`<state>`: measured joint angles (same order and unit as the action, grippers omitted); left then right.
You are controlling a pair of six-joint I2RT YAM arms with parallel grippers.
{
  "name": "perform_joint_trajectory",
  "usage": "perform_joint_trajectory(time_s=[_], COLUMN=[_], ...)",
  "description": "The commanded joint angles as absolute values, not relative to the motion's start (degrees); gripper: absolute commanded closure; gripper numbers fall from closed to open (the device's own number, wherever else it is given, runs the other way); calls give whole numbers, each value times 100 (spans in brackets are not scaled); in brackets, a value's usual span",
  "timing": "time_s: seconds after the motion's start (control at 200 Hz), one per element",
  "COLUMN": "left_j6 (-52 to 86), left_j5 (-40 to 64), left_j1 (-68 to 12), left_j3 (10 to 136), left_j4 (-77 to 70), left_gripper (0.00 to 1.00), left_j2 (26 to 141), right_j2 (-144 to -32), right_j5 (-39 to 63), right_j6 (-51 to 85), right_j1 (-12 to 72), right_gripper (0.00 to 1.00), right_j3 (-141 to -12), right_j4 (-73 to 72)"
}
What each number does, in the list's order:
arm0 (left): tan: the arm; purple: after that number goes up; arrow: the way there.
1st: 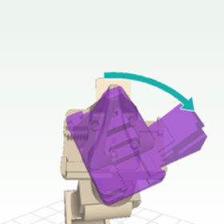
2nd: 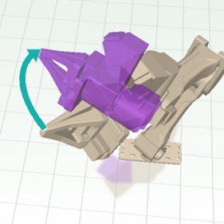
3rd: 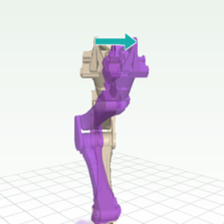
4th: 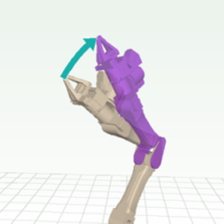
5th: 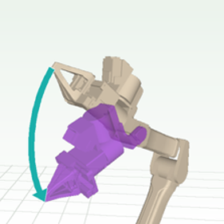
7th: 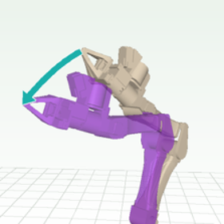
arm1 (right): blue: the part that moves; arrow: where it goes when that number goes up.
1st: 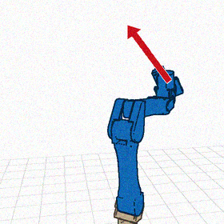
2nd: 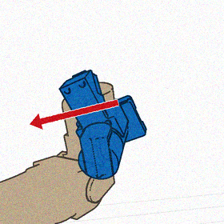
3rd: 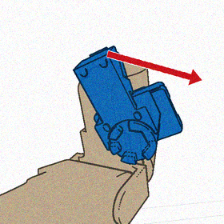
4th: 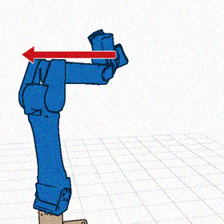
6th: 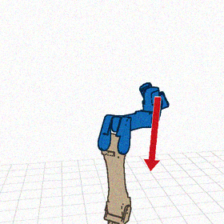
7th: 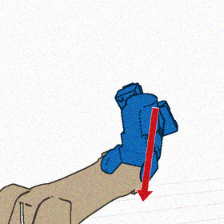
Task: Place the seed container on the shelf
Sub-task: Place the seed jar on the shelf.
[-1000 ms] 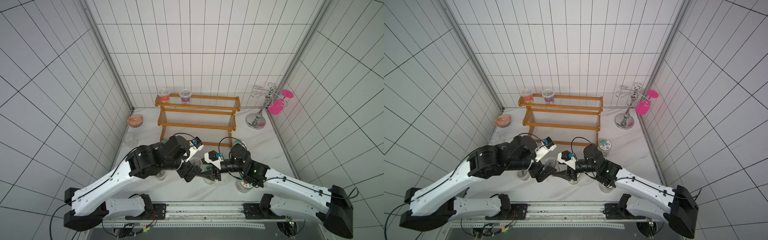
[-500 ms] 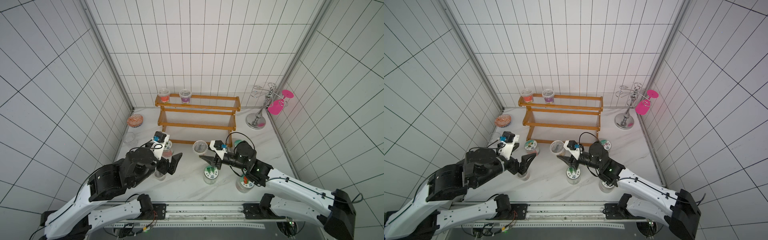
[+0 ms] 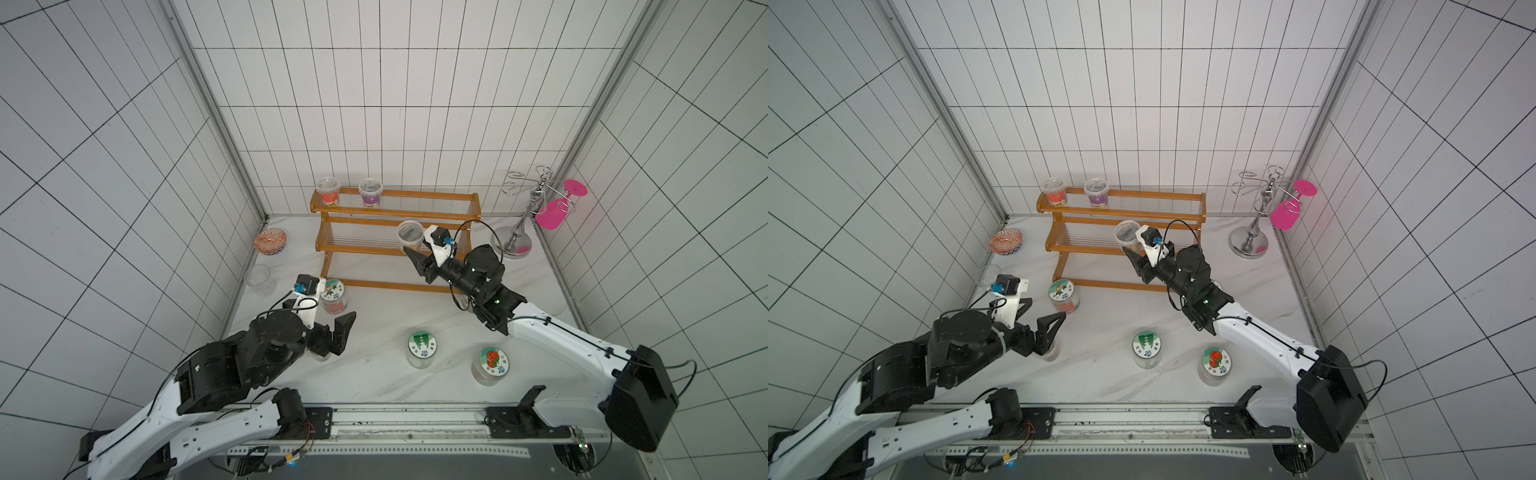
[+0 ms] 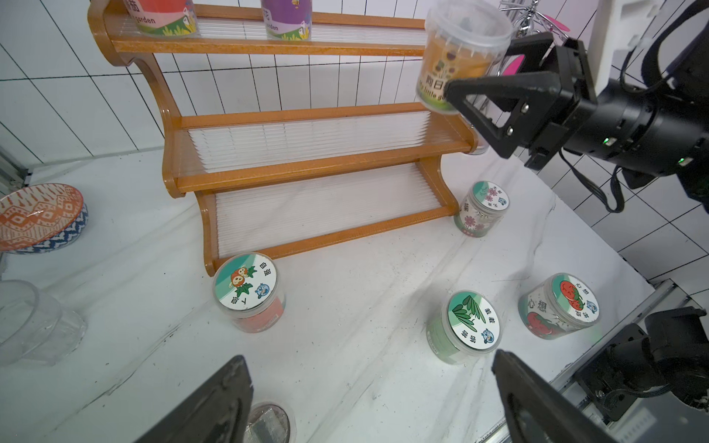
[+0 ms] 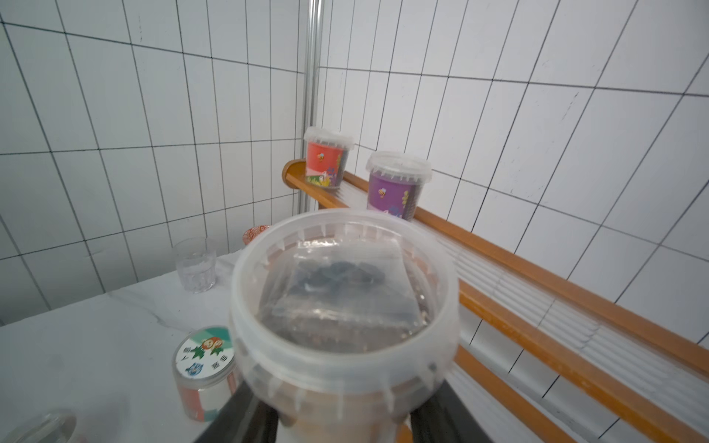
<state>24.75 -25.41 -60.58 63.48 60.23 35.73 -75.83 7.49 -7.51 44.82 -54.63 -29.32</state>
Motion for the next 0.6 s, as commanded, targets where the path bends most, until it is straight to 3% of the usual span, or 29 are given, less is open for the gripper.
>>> perform_joint_trajectory(time_s=[0.0,0.595], left_j6=[2628,2681], left_j5=[-2619,-2623], left_j1=[-6029,-6029], left_j3=[6252,6067], left_j4=[5889,5845], left_gripper=[1,1], left_j2=[3474,3387], right_j2=[-7868,-9578], right_j5=[449,-59], right_j6=[-734,-237], right_j1=[4284,3701], right_gripper=[48,48], right_j3=[-6130,-8138], right_j4=[-3259,-2118])
